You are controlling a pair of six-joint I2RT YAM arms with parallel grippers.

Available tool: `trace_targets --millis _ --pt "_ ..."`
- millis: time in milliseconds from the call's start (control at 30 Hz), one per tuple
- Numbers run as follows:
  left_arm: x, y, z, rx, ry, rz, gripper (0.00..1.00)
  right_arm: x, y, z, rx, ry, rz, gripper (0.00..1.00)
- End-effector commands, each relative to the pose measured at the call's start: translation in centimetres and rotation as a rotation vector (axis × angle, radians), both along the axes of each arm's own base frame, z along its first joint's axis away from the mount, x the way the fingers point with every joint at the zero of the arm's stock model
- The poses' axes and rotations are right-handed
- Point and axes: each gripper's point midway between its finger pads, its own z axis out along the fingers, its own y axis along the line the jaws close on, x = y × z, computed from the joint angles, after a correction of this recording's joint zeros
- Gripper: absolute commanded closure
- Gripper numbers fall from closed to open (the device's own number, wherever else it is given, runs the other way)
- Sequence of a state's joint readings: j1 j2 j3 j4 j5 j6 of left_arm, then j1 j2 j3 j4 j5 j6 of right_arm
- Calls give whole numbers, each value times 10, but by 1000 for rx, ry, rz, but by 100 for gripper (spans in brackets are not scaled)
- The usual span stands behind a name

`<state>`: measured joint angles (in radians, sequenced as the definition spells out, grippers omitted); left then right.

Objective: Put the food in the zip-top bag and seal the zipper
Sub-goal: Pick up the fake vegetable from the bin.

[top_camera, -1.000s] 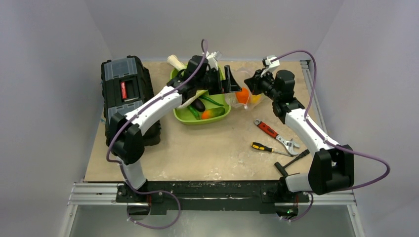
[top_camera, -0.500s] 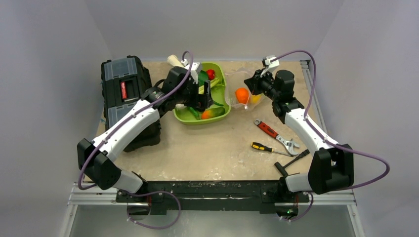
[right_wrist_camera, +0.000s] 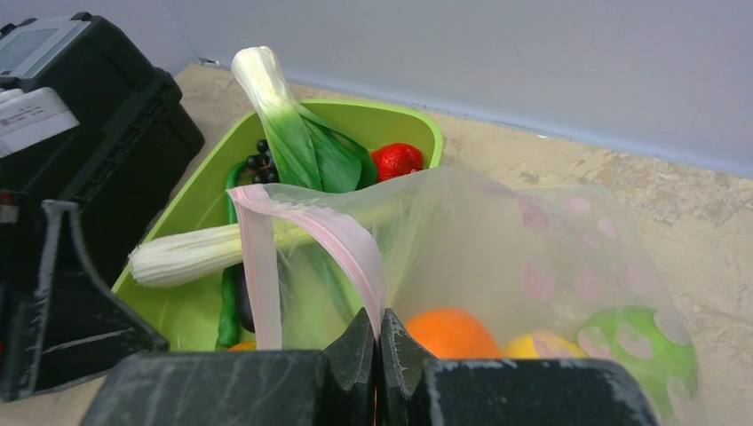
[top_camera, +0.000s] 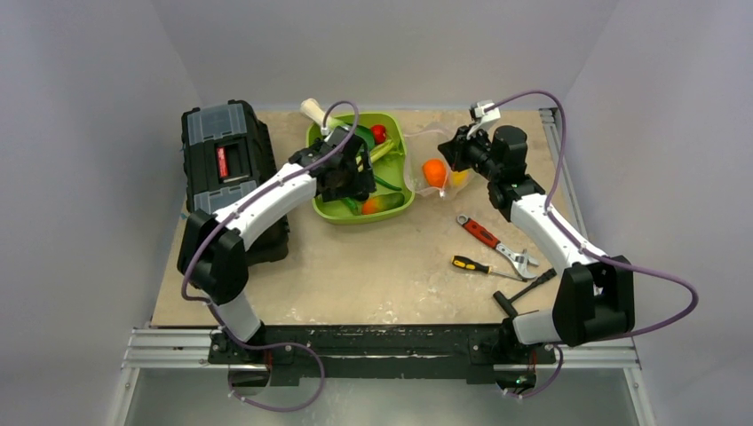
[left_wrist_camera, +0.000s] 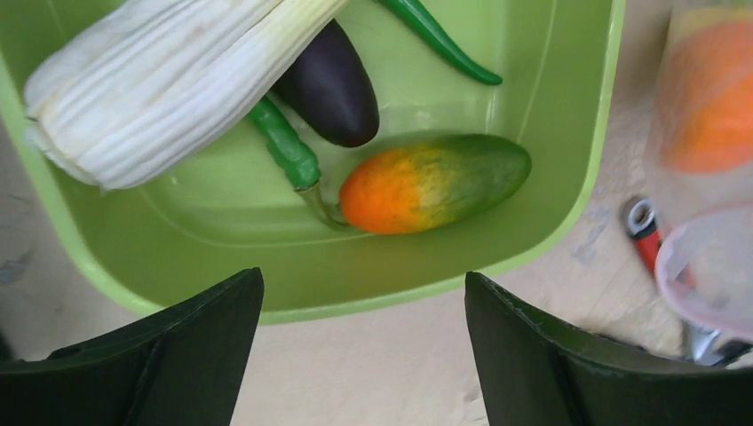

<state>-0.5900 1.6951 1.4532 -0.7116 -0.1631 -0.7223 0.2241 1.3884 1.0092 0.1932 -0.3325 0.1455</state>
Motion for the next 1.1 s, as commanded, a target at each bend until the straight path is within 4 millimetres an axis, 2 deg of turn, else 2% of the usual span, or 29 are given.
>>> trace_targets --millis 0,100,267,367,633,933,1067 --pt "44 -31 19 -236 -60 232 21 3 1 16 7 -54 -1 100" --pt "59 -35 5 -259 -23 326 24 2 1 18 5 -58 -4 100" --pt "70 -21 -39 -280 66 554 25 3 1 18 3 -59 -4 100" --pt "76 -12 -57 -266 82 628 26 2 1 18 4 -61 -3 100" --pt "89 -5 -86 -248 65 695 29 3 1 18 1 -62 -3 100" --pt "91 6 -96 -183 72 780 34 4 1 15 0 -57 -4 100" --pt "92 4 -109 -180 92 800 38 5 1 15 1 -57 -5 100"
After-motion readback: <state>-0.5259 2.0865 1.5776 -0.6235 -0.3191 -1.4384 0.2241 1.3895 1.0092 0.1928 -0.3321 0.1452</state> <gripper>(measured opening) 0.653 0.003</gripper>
